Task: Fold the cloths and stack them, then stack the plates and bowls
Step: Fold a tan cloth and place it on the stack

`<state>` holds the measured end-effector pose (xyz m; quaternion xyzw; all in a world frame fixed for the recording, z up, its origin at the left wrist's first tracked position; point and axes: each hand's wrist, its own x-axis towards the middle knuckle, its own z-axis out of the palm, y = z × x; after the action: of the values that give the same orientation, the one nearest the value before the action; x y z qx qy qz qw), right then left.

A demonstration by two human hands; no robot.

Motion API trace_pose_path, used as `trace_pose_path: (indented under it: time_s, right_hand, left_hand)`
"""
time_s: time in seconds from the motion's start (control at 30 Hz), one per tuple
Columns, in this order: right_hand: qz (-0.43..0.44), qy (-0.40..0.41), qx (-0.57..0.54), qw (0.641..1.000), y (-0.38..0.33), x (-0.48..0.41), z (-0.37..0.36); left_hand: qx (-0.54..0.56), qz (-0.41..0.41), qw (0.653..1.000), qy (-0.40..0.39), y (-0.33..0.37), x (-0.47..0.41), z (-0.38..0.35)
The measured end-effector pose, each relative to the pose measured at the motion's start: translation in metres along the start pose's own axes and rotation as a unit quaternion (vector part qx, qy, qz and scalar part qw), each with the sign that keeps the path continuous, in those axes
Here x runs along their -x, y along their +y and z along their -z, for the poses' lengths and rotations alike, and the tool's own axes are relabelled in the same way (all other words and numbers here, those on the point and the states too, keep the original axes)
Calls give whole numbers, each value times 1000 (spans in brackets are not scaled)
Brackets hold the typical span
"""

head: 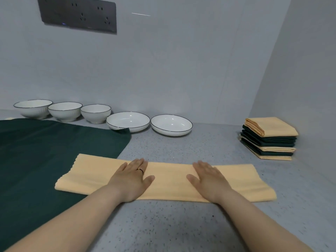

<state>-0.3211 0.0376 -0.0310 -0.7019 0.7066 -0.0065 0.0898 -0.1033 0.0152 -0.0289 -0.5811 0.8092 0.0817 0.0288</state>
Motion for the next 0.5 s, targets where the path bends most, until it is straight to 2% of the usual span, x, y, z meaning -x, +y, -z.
trace_pose_path:
  time_s: [0.1,0.2,0.37,0.43,0.5]
  right_hand:
    - [-71,3,14,997,51,10,9]
    - [-104,2,21,994,79,15,11]
    - [-112,16,23,993,81,15,11]
    - [-104,59,36,992,77,19,15]
    - [-55,124,41,990,67,28,16]
  left_hand:
    - [-13,42,999,-4,-28,9,3]
    - [-16,95,995,-8,-61,22,7]
    - [-9,119,993,-4,-75,25,8]
    - [-11,122,992,18,-74,20,10]
    - [-10,117,992,53,-78,15,17]
